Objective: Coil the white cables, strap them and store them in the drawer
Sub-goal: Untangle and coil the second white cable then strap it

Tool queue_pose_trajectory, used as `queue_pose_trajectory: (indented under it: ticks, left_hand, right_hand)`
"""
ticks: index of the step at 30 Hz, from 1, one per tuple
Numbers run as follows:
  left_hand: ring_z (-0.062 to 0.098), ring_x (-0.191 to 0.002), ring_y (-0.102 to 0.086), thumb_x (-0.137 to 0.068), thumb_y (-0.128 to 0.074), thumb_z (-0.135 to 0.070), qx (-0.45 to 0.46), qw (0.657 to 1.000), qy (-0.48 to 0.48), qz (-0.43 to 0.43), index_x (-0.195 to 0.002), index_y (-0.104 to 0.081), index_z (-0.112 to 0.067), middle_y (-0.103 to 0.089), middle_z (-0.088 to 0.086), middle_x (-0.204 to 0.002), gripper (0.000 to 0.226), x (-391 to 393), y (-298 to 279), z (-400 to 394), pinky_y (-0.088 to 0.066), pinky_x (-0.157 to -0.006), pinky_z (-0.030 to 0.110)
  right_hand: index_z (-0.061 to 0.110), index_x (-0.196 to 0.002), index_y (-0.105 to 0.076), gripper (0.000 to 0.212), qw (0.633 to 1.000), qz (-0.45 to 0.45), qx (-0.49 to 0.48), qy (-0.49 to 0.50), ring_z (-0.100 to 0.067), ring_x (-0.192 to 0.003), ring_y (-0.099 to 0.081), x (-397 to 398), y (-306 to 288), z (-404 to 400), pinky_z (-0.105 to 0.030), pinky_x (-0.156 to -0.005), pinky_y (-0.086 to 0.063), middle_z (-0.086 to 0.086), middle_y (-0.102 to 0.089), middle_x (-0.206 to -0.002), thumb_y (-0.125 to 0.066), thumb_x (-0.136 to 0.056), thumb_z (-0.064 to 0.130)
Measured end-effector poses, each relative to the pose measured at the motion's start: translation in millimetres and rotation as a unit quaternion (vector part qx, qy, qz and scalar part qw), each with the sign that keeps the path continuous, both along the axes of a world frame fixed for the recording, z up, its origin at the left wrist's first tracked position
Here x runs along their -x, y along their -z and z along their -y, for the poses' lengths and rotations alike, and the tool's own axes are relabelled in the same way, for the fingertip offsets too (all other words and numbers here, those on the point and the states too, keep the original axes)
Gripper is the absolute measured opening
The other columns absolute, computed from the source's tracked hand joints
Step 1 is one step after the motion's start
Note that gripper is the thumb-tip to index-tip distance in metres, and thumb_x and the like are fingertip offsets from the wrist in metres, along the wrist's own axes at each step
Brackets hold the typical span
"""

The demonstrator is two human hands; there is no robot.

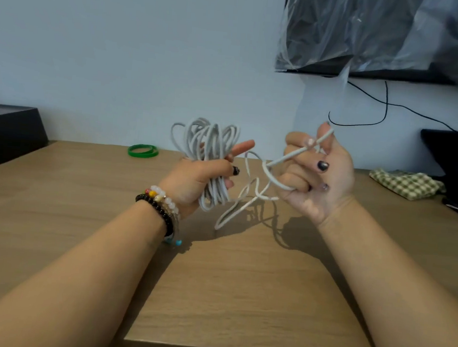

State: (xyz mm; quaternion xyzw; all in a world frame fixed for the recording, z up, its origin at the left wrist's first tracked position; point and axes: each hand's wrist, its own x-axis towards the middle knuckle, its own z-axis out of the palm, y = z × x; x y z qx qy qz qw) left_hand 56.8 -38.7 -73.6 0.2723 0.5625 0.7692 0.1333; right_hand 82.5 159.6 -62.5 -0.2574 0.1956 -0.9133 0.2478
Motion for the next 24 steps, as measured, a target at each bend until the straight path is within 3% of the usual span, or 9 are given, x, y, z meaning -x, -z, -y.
queue_pose_trajectory:
  ticks: [3,6,9,11,13,15,19,22,24]
  left_hand:
    - [0.019,-0.062,-0.065,-0.07,-0.059,0.005,0.078,0.995,-0.037,-0.056,-0.07,-0.056,-0.009,-0.069,0.001,-0.12,0.014,3.2,0.5,-0.5,-0.051,-0.051,0.021]
    - [0.018,-0.062,-0.063,-0.082,-0.059,0.008,0.114,0.984,-0.131,-0.045,-0.086,-0.067,-0.007,-0.072,0.004,-0.114,0.017,10.5,2.8,5.1,-0.051,-0.05,0.02]
    - [0.008,-0.051,-0.055,-0.082,-0.06,-0.01,0.077,0.985,-0.156,-0.013,-0.093,-0.075,-0.007,-0.073,0.01,-0.105,0.018,15.7,0.3,12.9,-0.044,-0.043,0.019]
    - [0.009,-0.05,-0.052,-0.086,-0.055,-0.007,0.0,0.988,-0.15,0.018,-0.083,-0.066,-0.004,-0.074,0.011,-0.099,0.012,15.5,-3.1,15.4,-0.042,-0.042,0.021]
    - [0.008,-0.047,-0.05,-0.091,-0.049,-0.002,-0.067,0.985,-0.148,0.053,-0.076,-0.062,-0.006,-0.074,0.008,-0.089,0.021,13.1,-8.2,15.1,-0.041,-0.043,0.02]
    - [0.007,-0.046,-0.05,-0.092,-0.047,-0.003,-0.111,0.982,-0.137,0.07,-0.069,-0.063,-0.009,-0.073,0.005,-0.083,0.029,11.8,-10.9,14.8,-0.04,-0.045,0.019]
    - [0.005,-0.045,-0.051,-0.078,-0.054,-0.008,-0.179,0.975,-0.086,0.096,-0.077,-0.047,-0.012,-0.072,0.003,-0.084,0.008,15.7,-11.7,18.6,-0.04,-0.046,0.018]
    - [0.004,-0.044,-0.051,-0.082,-0.054,-0.007,-0.194,0.973,-0.061,0.111,-0.076,-0.046,-0.015,-0.072,0.0,-0.08,0.013,18.2,-11.3,19.9,-0.041,-0.045,0.018]
    - [0.003,-0.043,-0.052,-0.086,-0.057,-0.012,-0.21,0.968,-0.047,0.129,-0.075,-0.049,-0.016,-0.068,-0.003,-0.069,0.014,18.7,-11.9,19.4,-0.042,-0.046,0.016]
  right_hand:
    - [-0.006,-0.079,-0.059,0.079,1.0,-0.027,-0.013,0.01,-0.018,-0.037,-0.034,-1.4,-3.1,1.0,-0.029,-0.044,-0.026,-0.02,-0.059,-0.055,-0.024,-0.094,0.063]
    - [0.005,-0.07,-0.058,0.065,0.935,0.076,-0.08,0.338,-0.01,-0.029,-0.025,-1.9,-13.7,-13.7,-0.021,-0.035,-0.017,-0.002,-0.05,-0.045,-0.025,-0.099,0.053]
    - [0.007,-0.087,-0.052,0.031,0.782,0.225,-0.129,0.566,-0.008,-0.031,-0.035,15.6,-5.5,-42.6,-0.016,-0.037,-0.023,-0.008,-0.058,-0.059,-0.031,-0.102,0.024]
    - [0.005,-0.105,-0.052,0.017,0.663,0.282,-0.278,0.635,-0.012,-0.051,-0.056,21.9,0.7,-52.5,-0.018,-0.049,-0.041,-0.013,-0.06,-0.091,-0.041,-0.094,0.01]
    - [0.008,-0.132,-0.043,0.049,0.475,0.261,-0.489,0.683,-0.024,-0.108,-0.056,18.5,3.0,-46.5,-0.032,-0.088,-0.045,-0.011,-0.046,-0.133,-0.054,-0.085,0.013]
    - [0.014,-0.145,-0.028,0.075,0.33,0.073,-0.593,0.731,-0.026,-0.142,-0.022,4.9,2.5,-18.4,-0.041,-0.114,-0.018,-0.008,-0.018,-0.155,-0.06,-0.077,0.009]
    - [0.023,-0.147,-0.03,0.074,0.389,-0.291,-0.681,0.549,-0.015,-0.145,-0.014,-3.9,15.4,40.9,-0.033,-0.116,-0.003,0.003,-0.025,-0.155,-0.06,-0.08,0.01]
    - [0.024,-0.125,-0.056,0.034,0.378,-0.402,-0.701,0.452,-0.009,-0.142,-0.02,-0.3,25.1,57.2,-0.033,-0.114,-0.005,0.008,-0.041,-0.145,-0.06,-0.091,0.026]
    - [0.02,-0.096,-0.067,0.012,0.413,-0.4,-0.661,0.482,-0.009,-0.12,-0.048,0.1,22.8,55.2,-0.034,-0.106,-0.028,0.006,-0.063,-0.116,-0.061,-0.092,0.029]
